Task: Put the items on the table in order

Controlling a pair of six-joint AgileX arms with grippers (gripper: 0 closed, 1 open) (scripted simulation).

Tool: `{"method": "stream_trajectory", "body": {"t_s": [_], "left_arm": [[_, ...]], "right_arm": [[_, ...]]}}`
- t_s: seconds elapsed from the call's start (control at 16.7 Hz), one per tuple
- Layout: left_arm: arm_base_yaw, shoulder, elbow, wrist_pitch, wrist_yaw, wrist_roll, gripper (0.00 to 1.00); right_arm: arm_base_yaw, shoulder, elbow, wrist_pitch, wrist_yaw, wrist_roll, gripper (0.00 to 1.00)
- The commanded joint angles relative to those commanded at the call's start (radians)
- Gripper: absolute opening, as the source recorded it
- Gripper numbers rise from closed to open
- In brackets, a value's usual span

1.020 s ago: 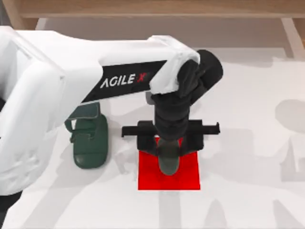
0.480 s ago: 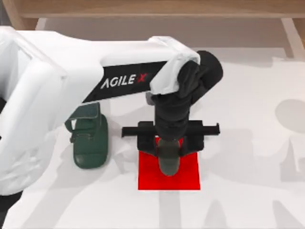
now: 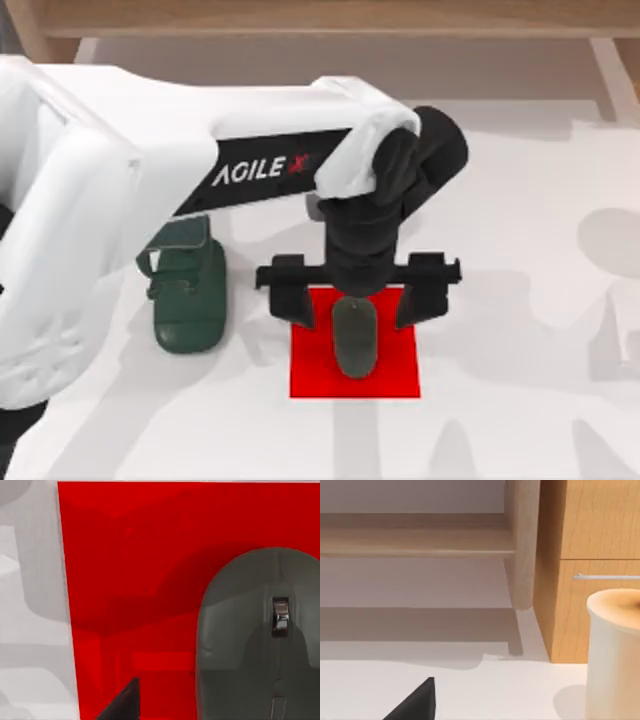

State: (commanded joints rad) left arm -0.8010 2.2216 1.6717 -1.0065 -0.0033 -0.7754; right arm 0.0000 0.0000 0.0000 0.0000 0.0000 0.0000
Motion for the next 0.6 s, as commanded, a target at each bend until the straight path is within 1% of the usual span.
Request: {"method": "stream_trajectory", "body": {"t_s": [0.48, 0.6], "left_arm": [[0.003, -0.001, 0.001, 0.001, 0.001, 0.001, 1.0], [0.035, -0.014, 0.031, 0.022, 0.014, 0.031, 1.0]], "right_arm": [[0.0, 0.0, 0.0, 0.0, 0.0, 0.0, 1.0], [0.0, 0.0, 0.0, 0.0, 0.0, 0.0, 1.0]]}}
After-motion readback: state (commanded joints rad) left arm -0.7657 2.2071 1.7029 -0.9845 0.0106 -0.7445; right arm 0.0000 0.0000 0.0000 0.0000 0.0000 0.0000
